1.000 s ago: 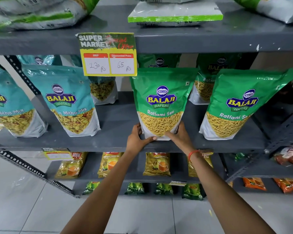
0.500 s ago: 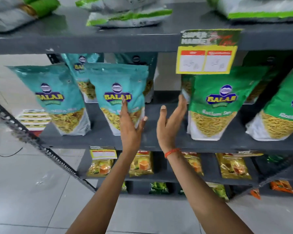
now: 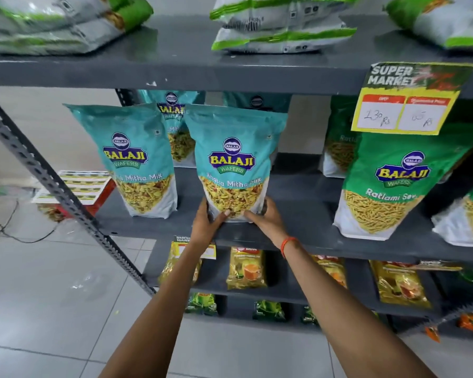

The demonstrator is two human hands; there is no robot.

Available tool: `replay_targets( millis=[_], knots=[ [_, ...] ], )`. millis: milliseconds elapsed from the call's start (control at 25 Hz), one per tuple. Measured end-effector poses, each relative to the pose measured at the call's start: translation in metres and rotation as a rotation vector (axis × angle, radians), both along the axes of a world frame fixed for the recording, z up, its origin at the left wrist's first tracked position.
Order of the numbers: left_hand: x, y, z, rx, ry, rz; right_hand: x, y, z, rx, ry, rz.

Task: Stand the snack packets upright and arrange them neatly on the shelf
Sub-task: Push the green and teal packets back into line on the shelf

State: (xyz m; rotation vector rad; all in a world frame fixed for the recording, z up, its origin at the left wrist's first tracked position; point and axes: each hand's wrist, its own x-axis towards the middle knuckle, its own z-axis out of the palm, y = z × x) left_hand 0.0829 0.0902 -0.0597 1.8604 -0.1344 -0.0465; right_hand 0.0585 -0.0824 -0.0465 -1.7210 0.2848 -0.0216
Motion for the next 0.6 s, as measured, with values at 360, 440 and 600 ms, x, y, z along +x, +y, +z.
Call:
replay_targets(
  millis=[360, 440, 600],
  knots=[
    [-0.007, -0.018, -0.004, 0.186, 0.002, -0.056, -0.015, -0.032, -0.008, -0.106, -0.01, -0.039],
    [-0.007, -0.019, -0.004, 0.199, 0.011, -0.05, -0.016, -0.033, -0.011, -0.117, -0.003, -0.052],
    [-0.01, -0.017, -0.004, 0.208, -0.005, -0.065, -0.017, -0.033, -0.015, -0.132, 0.007, -0.064]
  ],
)
